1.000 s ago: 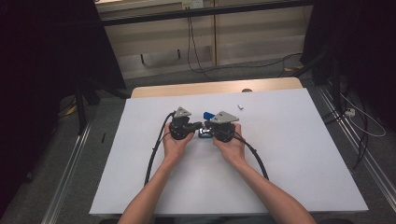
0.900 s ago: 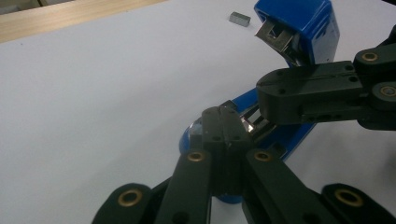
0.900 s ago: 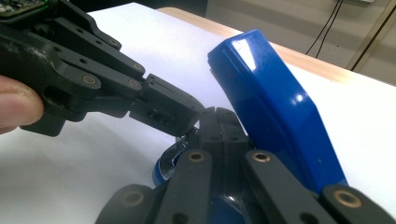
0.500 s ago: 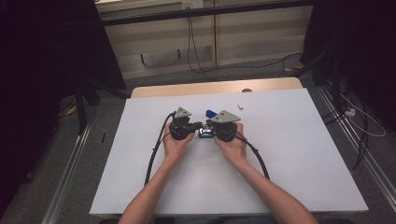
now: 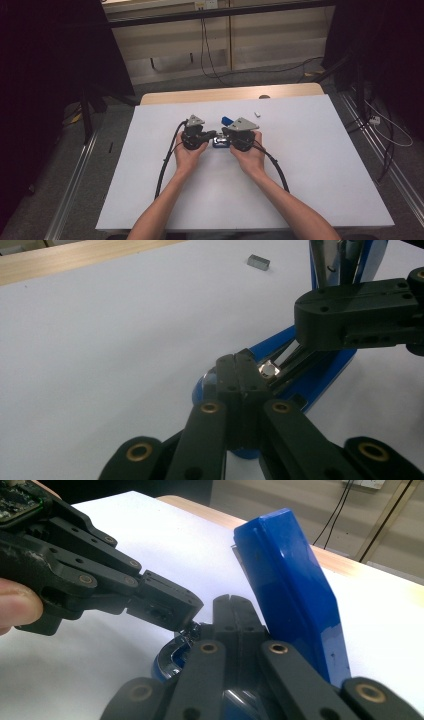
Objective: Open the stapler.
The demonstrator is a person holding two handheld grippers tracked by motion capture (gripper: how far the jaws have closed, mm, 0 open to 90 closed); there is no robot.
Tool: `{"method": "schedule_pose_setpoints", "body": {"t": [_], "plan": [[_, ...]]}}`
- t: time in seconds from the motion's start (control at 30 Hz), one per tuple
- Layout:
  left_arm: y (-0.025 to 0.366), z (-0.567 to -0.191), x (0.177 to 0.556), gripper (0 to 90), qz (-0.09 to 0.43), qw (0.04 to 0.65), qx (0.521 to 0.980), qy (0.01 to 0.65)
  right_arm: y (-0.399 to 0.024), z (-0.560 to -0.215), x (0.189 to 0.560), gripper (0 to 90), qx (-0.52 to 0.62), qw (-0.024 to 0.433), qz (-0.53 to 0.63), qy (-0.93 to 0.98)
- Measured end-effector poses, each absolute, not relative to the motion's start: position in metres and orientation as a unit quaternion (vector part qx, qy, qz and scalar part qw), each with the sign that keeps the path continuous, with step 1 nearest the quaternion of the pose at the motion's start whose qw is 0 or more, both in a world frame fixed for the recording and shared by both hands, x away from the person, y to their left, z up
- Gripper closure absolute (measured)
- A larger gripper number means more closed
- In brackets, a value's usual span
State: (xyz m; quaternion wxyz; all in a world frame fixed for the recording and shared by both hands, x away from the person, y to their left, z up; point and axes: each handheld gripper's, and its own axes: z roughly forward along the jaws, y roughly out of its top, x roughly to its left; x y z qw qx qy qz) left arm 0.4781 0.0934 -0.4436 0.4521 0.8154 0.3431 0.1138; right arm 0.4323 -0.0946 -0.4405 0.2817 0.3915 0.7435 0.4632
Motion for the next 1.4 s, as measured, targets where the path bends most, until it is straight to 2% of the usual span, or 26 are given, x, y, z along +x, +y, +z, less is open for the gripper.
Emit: {"method": "schedule_pose_setpoints", "body": {"t": [0.77,1.4], "plan": [[0.094,-0.446,0.476,90.0,0.123,0.459,0.813,0.335,-0.099,-0.437,0.429,90.0,0.402,0.287,0.469,0.732],[0.095,-0.446,0.478,90.0,0.122,0.462,0.813,0.332,-0.097,-0.425,0.432,90.0,0.401,0.32,0.474,0.716]]}}
